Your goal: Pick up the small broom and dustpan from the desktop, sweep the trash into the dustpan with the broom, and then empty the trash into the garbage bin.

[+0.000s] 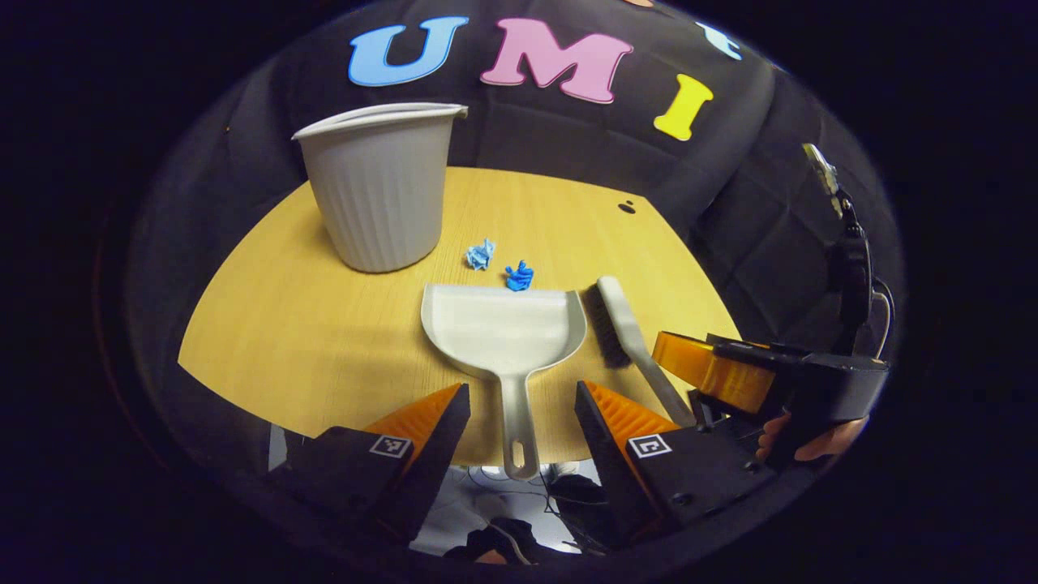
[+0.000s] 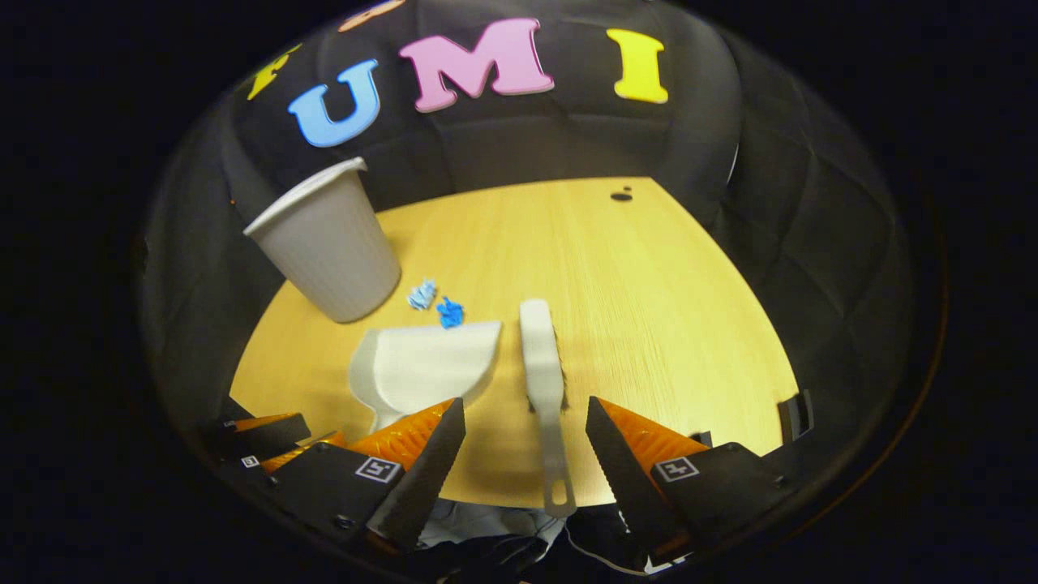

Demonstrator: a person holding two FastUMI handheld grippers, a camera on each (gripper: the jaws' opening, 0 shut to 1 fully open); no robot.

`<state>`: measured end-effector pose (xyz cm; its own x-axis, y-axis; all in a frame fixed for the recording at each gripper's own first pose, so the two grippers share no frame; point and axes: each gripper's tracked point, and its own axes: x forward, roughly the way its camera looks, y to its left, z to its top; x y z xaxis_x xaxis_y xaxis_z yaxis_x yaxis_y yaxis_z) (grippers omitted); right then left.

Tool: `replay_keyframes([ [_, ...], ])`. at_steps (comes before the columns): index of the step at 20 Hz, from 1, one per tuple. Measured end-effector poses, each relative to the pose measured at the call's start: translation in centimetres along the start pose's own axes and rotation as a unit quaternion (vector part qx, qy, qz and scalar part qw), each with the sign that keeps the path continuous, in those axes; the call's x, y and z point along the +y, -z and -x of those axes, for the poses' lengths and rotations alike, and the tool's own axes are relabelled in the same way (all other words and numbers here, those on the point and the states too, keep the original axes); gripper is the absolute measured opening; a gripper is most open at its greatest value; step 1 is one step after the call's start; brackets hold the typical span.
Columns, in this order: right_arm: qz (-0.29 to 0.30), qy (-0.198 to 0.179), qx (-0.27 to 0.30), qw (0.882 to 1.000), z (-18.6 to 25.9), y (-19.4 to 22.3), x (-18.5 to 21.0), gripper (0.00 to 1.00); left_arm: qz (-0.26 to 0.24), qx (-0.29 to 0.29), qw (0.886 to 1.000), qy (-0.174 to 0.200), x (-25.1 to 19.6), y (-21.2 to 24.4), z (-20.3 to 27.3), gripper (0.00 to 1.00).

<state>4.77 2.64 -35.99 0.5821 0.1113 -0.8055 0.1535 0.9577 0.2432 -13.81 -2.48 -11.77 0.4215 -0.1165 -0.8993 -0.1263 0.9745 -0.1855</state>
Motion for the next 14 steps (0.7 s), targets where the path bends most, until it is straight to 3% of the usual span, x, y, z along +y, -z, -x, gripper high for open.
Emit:
replay_keyframes([
  [6, 0.02, -0.013, 0.131, 0.991, -6.9, 2.9, -1.4, 0.98, 0.009, 0.106, 0.994, -0.037, -0.1, -0.2, 0.0, 0.8],
  [7, 0.024, -0.015, 0.15, 0.988, -7.6, 3.4, -1.8, 0.91, 0.008, 0.125, 0.991, -0.044, -0.2, -0.2, -0.3, 0.8],
  [9, 0.025, -0.02, 0.185, 0.982, -8.8, 3.6, -2.5, 0.98, -0.006, 0.152, 0.986, -0.061, -0.2, -0.6, -1.3, 0.8],
  [10, 0.015, -0.028, 0.17, 0.985, -9.1, 2.3, -2.5, 0.98, -0.013, 0.163, 0.984, -0.07, -0.3, -0.9, -2.3, 0.8],
  [13, 0.031, -0.031, 0.197, 0.979, -9.4, 2.1, -2.7, 0.87, -0.005, 0.212, 0.972, -0.098, 0.0, -0.8, -4.4, 0.8],
  [14, 0.043, -0.032, 0.201, 0.978, -9.4, 2.2, -2.6, 0.92, -0.005, 0.225, 0.968, -0.109, 0.4, -0.7, -4.7, 0.8],
])
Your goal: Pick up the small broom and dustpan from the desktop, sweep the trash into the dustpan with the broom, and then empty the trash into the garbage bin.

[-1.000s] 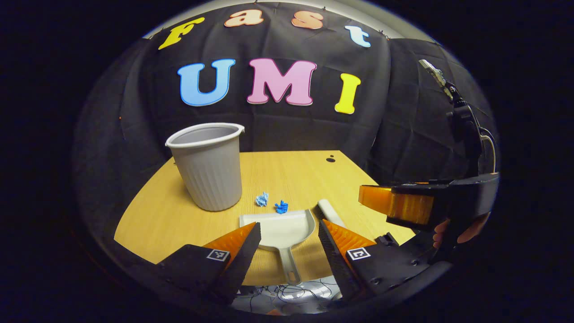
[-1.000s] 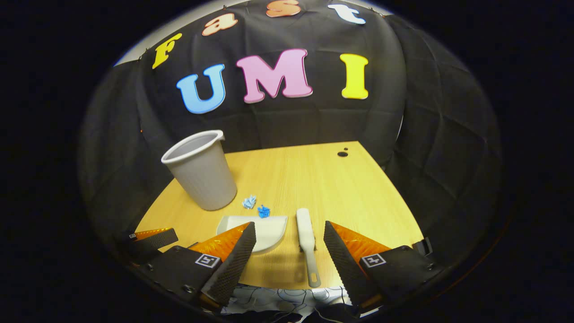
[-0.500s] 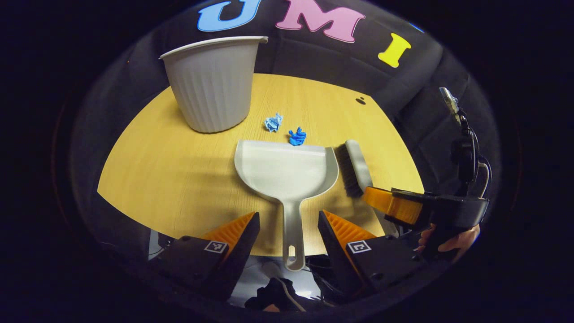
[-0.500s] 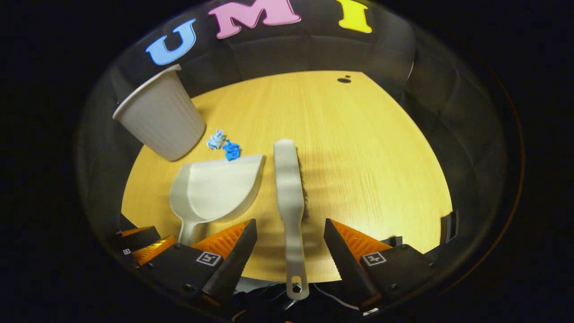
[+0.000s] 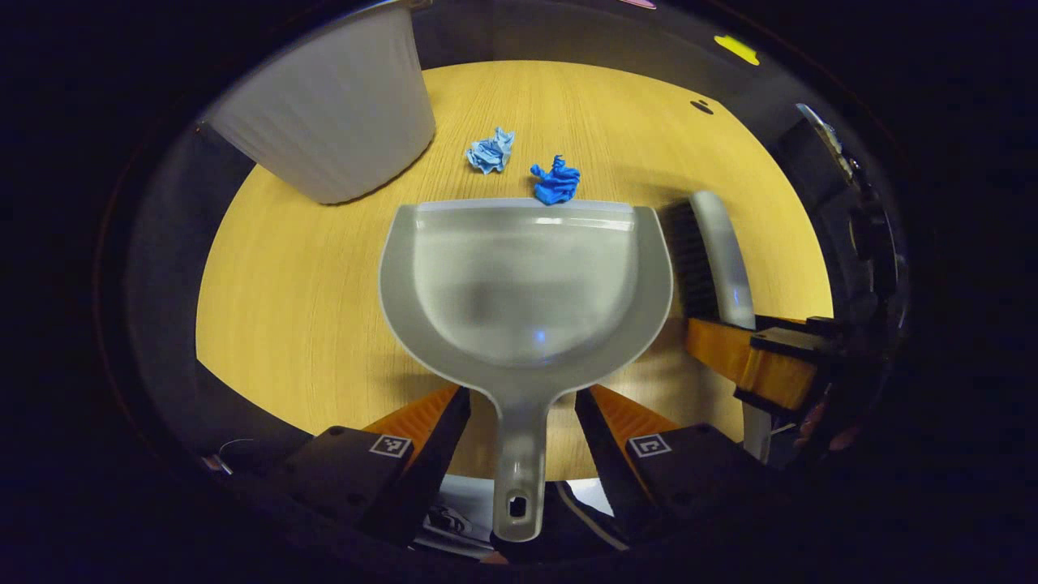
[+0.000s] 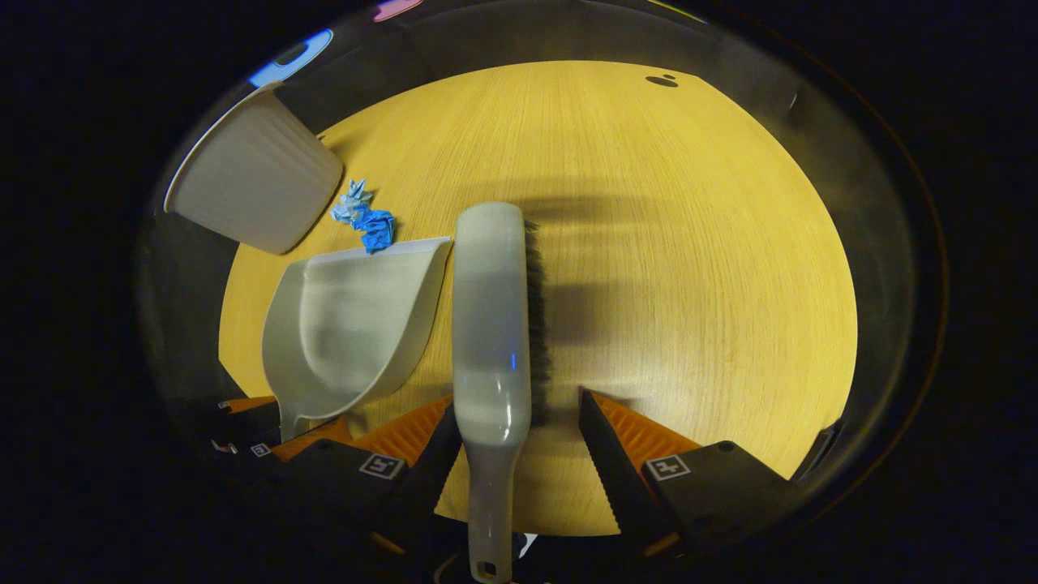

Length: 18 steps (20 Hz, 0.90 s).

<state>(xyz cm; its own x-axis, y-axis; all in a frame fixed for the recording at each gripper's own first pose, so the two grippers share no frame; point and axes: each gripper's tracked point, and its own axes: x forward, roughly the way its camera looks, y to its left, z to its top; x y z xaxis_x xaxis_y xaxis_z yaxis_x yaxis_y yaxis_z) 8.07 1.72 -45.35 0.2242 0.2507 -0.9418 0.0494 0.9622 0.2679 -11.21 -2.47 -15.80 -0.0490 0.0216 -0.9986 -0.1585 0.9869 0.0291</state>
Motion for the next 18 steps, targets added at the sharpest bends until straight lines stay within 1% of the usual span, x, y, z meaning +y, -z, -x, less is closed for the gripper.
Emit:
replay_keyframes([
  [1, 0.012, 0.002, 0.0, 1.0, 0.0, 0.1, 0.0, 0.87, 0.002, 0.009, 1.0, -0.008, 0.4, -0.1, -0.3, 0.8],
  [2, 0.023, 0.003, 0.003, 1.0, 0.0, 0.3, 0.1, 0.87, 0.009, 0.014, 1.0, -0.008, 0.4, -0.1, -0.3, 0.8],
  [3, 0.032, 0.007, 0.003, 0.999, -0.1, 0.4, 0.1, 0.91, 0.017, 0.018, 1.0, -0.004, 0.2, -0.2, -0.6, 0.8],
  [5, 0.03, 0.02, 0.007, 0.999, -0.2, 0.4, 0.1, 0.91, 0.017, 0.028, 0.999, 0.009, -0.3, -0.5, -1.0, 0.8],
  [6, 0.024, 0.03, 0.009, 0.999, -0.3, 0.4, 0.1, 0.91, 0.009, 0.031, 0.999, 0.016, -0.7, -0.6, -1.3, 0.8],
  [7, 0.018, 0.045, 0.007, 0.999, -0.4, 0.3, 0.0, 0.86, -0.002, 0.032, 0.999, 0.025, -1.1, -1.0, -1.6, 0.8],
  [8, 0.022, 0.066, 0.004, 0.998, -0.6, 0.3, -0.4, 0.91, -0.01, 0.045, 0.999, 0.024, -1.1, -0.7, -1.7, 0.79],
  [9, 0.009, 0.084, 0.006, 0.996, -0.6, 0.4, -0.8, 0.84, -0.014, 0.027, 0.999, 0.026, -1.0, -1.5, -1.9, 0.78],
  [11, -0.001, 0.087, 0.016, 0.996, -0.9, 0.5, -0.5, 0.69, -0.025, 0.037, 0.999, 0.027, -0.7, -1.6, -2.4, 0.53],
  [12, -0.002, 0.083, 0.019, 0.996, -0.3, 0.5, -0.2, 0.7, -0.038, 0.048, 0.998, 0.028, -0.4, -1.4, -1.7, 0.31],
  [13, -0.002, 0.083, 0.021, 0.996, 0.5, 0.2, -0.2, 0.53, -0.043, 0.059, 0.997, 0.028, -0.3, -1.1, -1.5, 0.31],
  [14, -0.004, 0.082, 0.017, 0.996, -0.3, 0.5, -0.1, 0.35, -0.045, 0.061, 0.997, 0.027, -0.4, -1.0, -1.5, 0.3],
  [15, -0.007, 0.079, 0.019, 0.997, -0.2, 0.3, -0.1, 0.4, -0.055, 0.057, 0.997, 0.027, -0.3, -1.2, -1.6, 0.3],
  [16, -0.008, 0.073, 0.024, 0.997, -0.4, 0.4, 0.0, 0.39, -0.073, 0.049, 0.996, 0.029, -0.2, -1.2, -1.6, 0.29],
  [17, -0.012, 0.058, 0.032, 0.998, -1.0, 0.4, 0.1, 0.39, -0.094, 0.045, 0.994, 0.032, 0.0, -1.2, -1.7, 0.29],
  [18, -0.026, 0.031, 0.047, 0.998, -0.6, 0.4, 0.7, 0.35, -0.115, 0.045, 0.992, 0.034, 0.2, -1.3, -2.1, 0.29],
])
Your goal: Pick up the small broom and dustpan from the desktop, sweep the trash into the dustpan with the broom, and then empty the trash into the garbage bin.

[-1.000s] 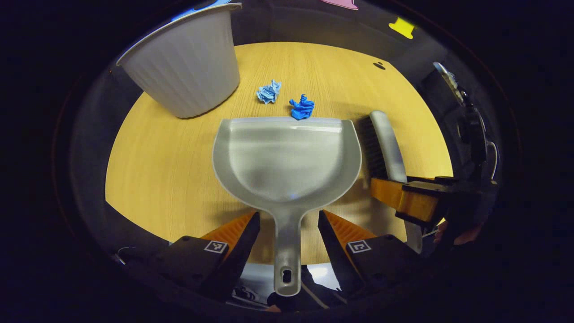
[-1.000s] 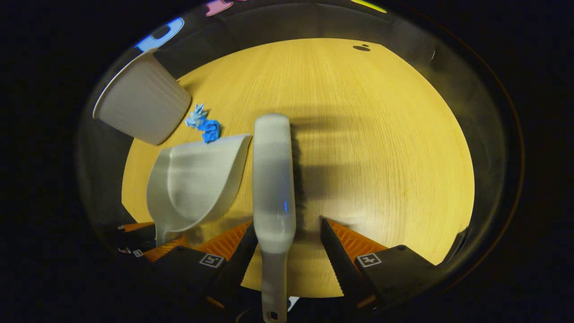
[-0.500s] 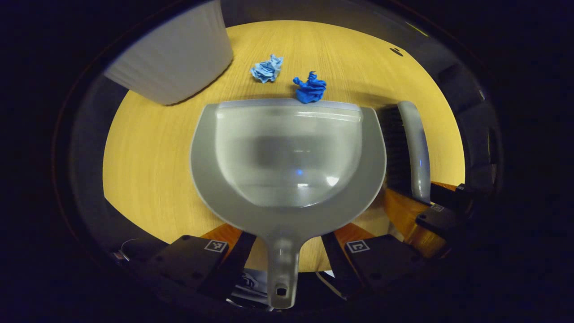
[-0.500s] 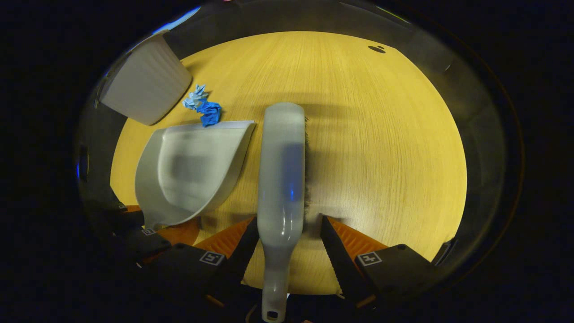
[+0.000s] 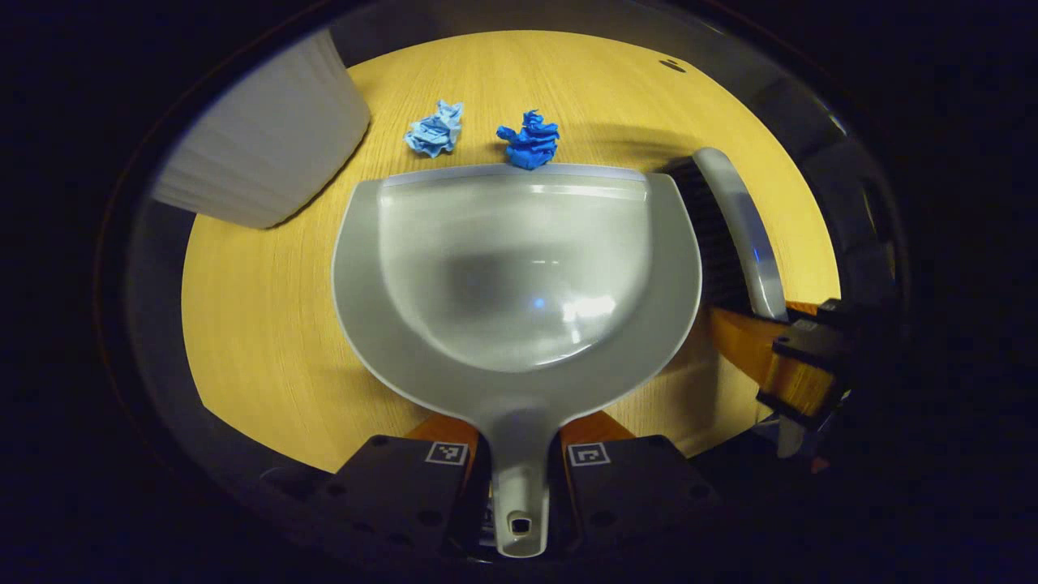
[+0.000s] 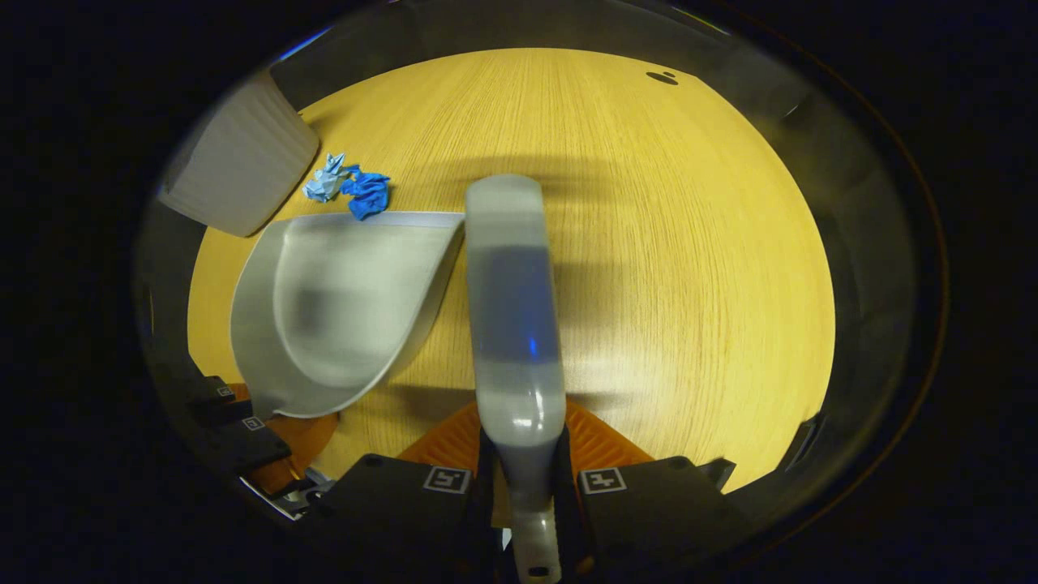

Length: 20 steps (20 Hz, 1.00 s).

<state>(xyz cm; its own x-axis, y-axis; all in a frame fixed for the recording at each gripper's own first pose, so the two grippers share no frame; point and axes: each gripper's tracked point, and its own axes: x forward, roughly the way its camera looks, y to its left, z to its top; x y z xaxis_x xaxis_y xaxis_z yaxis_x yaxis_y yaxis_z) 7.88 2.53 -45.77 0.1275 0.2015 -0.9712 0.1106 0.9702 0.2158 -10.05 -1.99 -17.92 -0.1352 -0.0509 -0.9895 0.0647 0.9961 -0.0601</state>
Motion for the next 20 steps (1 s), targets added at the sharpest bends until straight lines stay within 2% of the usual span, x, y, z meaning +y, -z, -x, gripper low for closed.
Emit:
replay_keyframes([
  [2, -0.014, -0.017, 0.025, 0.999, 0.2, -0.4, -0.4, 0.23, -0.032, 0.004, 0.999, 0.005, 0.2, 0.7, 0.2, 0.27],
  [3, -0.009, -0.013, 0.013, 1.0, 0.3, -1.6, -0.7, 0.17, -0.044, 0.002, 0.999, 0.011, 0.2, 1.0, 0.3, 0.28],
  [4, 0.014, 0.001, 0.004, 1.0, 0.8, -3.0, -1.3, 0.23, -0.057, 0.003, 0.998, 0.019, 0.3, 1.5, 0.4, 0.25],
  [6, 0.073, 0.028, -0.037, 0.996, 2.3, -7.7, -1.9, 0.22, -0.072, 0.005, 0.997, 0.014, 1.5, 2.1, 0.5, 0.26],
  [8, 0.128, 0.027, -0.063, 0.989, 3.5, -12.9, 0.1, 0.22, -0.073, 0.01, 0.997, 0.005, 2.6, 2.9, 0.3, 0.26],
  [9, 0.179, 0.036, -0.076, 0.98, 3.7, -15.8, 0.9, 0.21, -0.073, 0.009, 0.997, 0.005, 3.1, 3.2, 0.4, 0.27],
  [10, 0.246, 0.064, -0.089, 0.963, 3.8, -18.9, 1.0, 0.22, -0.072, 0.014, 0.997, 0.0, 3.7, 3.6, 0.4, 0.25],
  [12, 0.375, 0.109, -0.104, 0.915, 3.5, -24.5, 2.1, 0.22, -0.061, 0.017, 0.998, -0.004, 4.4, 4.3, 0.7, 0.26],
  [13, 0.404, 0.116, -0.095, 0.902, 3.0, -25.8, 3.0, 0.22, -0.054, 0.018, 0.998, -0.003, 4.5, 4.3, 0.7, 0.26],
  [15, 0.419, 0.106, -0.066, 0.899, 0.6, -25.7, 5.0, 0.22, -0.05, 0.019, 0.999, -0.005, 4.8, 4.3, 0.6, 0.25],
  [16, 0.433, 0.106, -0.054, 0.893, -0.5, -25.6, 5.4, 0.22, -0.049, 0.02, 0.999, -0.004, 4.9, 4.4, 0.7, 0.26],
  [20, 0.517, 0.145, 0.013, 0.844, -3.6, -23.5, 5.4, 0.22, -0.056, 0.037, 0.998, -0.006, 4.9, 4.5, 0.6, 0.26],
])
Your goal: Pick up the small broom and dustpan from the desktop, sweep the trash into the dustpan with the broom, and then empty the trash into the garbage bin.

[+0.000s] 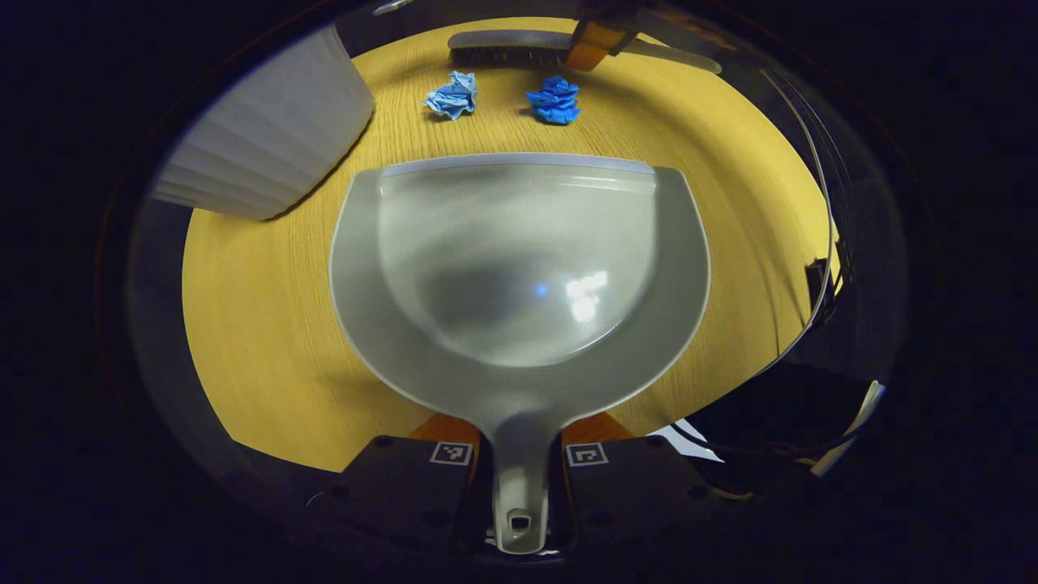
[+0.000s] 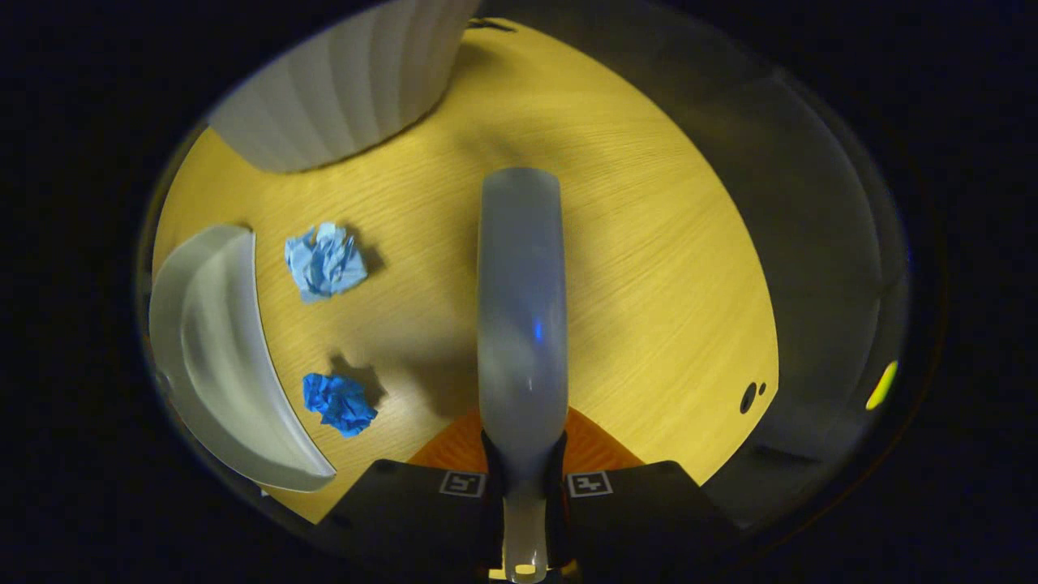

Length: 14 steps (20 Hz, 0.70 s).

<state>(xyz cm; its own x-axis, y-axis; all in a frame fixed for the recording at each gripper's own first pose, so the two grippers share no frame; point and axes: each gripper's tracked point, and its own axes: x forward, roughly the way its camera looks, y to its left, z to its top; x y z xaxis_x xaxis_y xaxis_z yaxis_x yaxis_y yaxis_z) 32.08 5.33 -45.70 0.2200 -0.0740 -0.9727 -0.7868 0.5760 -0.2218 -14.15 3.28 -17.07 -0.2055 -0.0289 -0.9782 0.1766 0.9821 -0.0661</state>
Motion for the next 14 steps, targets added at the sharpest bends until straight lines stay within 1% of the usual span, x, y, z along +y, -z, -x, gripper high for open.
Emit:
replay_keyframes([
  [1, 0.018, 0.013, -0.008, 1.0, 0.1, -0.9, 0.2, 0.22, 0.0, 0.002, 1.0, -0.002, 0.0, -0.2, 0.2, 0.25],
  [2, 0.037, 0.01, -0.002, 0.999, 0.2, -0.9, 1.0, 0.22, -0.001, 0.006, 1.0, -0.003, 0.0, 0.1, 0.3, 0.26],
  [4, 0.096, 0.031, -0.004, 0.995, 0.4, -1.0, 1.4, 0.22, 0.0, 0.003, 1.0, -0.002, -0.1, 0.0, 0.4, 0.26],
  [5, 0.117, 0.026, -0.008, 0.993, 0.5, -0.7, 1.8, 0.22, 0.001, 0.004, 1.0, -0.001, -0.1, -0.1, 0.3, 0.25],
  [6, 0.129, 0.004, -0.007, 0.992, 1.2, -0.5, 2.8, 0.22, 0.0, 0.003, 1.0, 0.0, -0.1, -0.1, 0.4, 0.25],
  [7, 0.137, -0.027, -0.007, 0.99, 1.8, -0.2, 3.7, 0.17, -0.003, 0.002, 1.0, 0.0, -0.1, 0.0, 0.3, 0.25],
  [8, 0.14, -0.069, 0.005, 0.988, 2.4, 1.1, 5.1, 0.21, -0.007, 0.0, 1.0, 0.0, 0.0, 0.1, 0.2, 0.25],
  [9, 0.142, -0.117, 0.015, 0.983, 3.2, 2.4, 6.8, 0.22, -0.016, -0.006, 1.0, 0.003, 0.0, -0.1, 0.2, 0.25],
  [10, 0.138, -0.146, 0.021, 0.979, 3.7, 3.1, 7.4, 0.22, -0.028, -0.015, 1.0, -0.001, 0.1, -0.2, -0.2, 0.26],
  [11, 0.127, -0.175, 0.025, 0.976, 4.2, 3.4, 7.8, 0.22, -0.033, -0.012, 0.999, -0.002, 0.1, 0.2, 0.4, 0.25],
  [12, 0.107, -0.212, 0.026, 0.971, 4.4, 3.8, 8.9, 0.22, -0.044, -0.009, 0.999, -0.002, 0.2, 0.4, 0.2, 0.25],
  [13, 0.088, -0.242, 0.036, 0.966, 4.7, 4.4, 9.9, 0.22, -0.058, -0.026, 0.998, -0.002, 0.4, 0.1, 0.3, 0.25],
  [14, 0.079, -0.262, 0.036, 0.961, 5.1, 4.2, 10.0, 0.22, -0.068, -0.034, 0.997, 0.0, 0.4, 0.0, -0.8, 0.25],
])
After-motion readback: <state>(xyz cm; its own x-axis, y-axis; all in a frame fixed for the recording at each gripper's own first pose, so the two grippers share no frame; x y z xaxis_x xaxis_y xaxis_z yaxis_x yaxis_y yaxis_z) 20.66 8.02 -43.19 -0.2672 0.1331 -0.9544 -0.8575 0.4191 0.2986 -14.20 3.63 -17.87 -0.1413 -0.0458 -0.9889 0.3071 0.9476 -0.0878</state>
